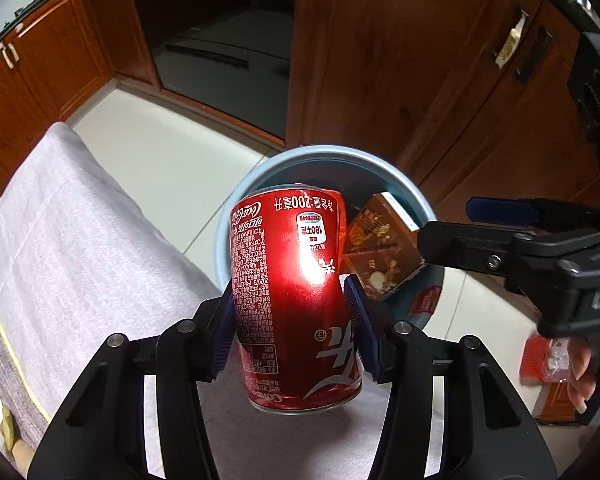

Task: Collect trash
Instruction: 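Carry can and lid over the teal bucket and open both tools to drop them, then return to the table and grasp the white paper cup with the right tool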

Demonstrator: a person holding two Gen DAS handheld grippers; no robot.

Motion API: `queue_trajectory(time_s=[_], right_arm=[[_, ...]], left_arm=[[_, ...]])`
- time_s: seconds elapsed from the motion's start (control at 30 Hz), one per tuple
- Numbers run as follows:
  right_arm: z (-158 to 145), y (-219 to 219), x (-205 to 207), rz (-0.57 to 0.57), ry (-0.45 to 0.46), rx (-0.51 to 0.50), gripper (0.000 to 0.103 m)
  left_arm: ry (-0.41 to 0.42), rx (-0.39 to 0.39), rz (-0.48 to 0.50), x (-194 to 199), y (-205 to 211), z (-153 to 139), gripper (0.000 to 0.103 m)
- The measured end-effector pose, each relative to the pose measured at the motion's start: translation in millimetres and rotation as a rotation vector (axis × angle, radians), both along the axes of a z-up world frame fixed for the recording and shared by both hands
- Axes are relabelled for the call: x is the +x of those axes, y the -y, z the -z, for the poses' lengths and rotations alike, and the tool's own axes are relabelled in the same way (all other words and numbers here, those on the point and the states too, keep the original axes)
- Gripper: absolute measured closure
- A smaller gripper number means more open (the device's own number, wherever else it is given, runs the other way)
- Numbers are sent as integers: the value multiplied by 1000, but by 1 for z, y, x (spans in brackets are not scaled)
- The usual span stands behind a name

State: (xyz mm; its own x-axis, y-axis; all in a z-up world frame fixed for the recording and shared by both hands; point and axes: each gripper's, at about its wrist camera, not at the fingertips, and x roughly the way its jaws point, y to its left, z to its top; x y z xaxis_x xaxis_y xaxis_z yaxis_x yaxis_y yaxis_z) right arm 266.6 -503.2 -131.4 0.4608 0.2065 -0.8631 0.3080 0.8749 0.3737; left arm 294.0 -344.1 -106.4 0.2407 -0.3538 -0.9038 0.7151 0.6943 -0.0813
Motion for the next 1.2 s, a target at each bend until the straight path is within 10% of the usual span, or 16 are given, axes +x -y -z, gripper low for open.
queue_trajectory(time_s=[0.23,0.33,1.2], right_arm=[[-11,7,-4,45,-2,-34,16],[-14,8,-5,51,-1,-41,16],[-44,-46,-15,1,25,-74,16]], left_arm=[[-54,-31,51,6,10,7,48],[-44,-30,57,7,11,9,31],[-4,-40,-49,-12,-65,-16,28]])
